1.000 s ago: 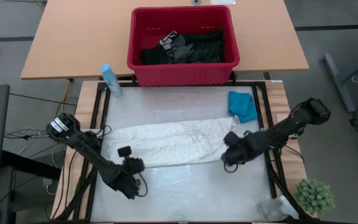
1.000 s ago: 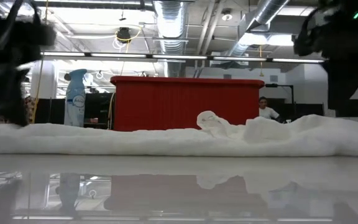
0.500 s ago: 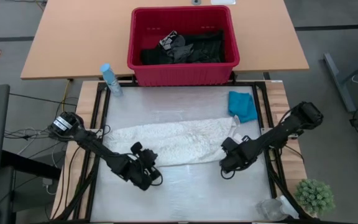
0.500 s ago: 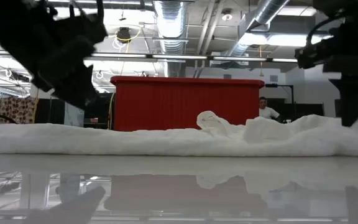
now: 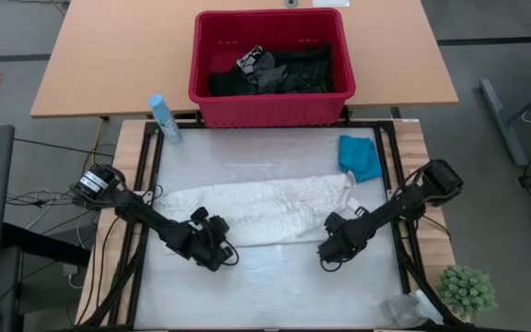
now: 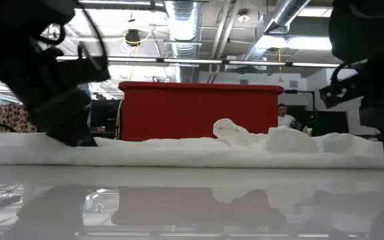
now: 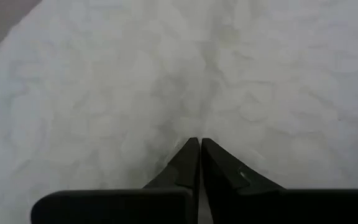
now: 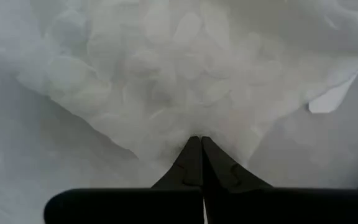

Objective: Fold laundry
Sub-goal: Fold the white shirt

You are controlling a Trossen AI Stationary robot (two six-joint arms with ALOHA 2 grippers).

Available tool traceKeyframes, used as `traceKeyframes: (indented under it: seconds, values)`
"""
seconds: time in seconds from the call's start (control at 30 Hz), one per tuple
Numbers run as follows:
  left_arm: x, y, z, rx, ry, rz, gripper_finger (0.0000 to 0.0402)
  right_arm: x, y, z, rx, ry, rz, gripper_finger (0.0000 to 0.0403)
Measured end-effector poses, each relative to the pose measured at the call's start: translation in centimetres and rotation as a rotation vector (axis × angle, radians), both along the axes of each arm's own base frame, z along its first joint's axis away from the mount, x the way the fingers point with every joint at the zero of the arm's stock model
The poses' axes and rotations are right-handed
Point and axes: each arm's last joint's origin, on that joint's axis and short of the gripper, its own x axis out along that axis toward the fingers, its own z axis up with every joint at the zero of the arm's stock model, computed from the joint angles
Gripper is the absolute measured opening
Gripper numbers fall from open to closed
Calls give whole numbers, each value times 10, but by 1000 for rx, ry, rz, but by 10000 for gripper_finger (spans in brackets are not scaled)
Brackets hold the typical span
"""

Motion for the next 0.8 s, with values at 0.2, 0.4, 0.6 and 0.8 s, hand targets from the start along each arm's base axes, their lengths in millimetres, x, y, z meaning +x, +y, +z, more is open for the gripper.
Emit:
traceKeyframes:
  seconds: [0.2, 0.4, 0.6, 0.8]
  values:
    - [-10, 5, -9, -19, 39, -4, 9, -9, 0, 6, 18, 67, -22, 17]
    - [-9, 4, -9, -12, 29, -31, 9, -11, 4, 31, 67, -40, 33, 42]
    - [-4, 2, -7, -13, 5, -38, 9, -16, 10, 72, 140, -261, 199, 61]
    - [3, -2, 0, 2, 8, -91, 13, -3, 18, 89, 110, -498, 489, 83]
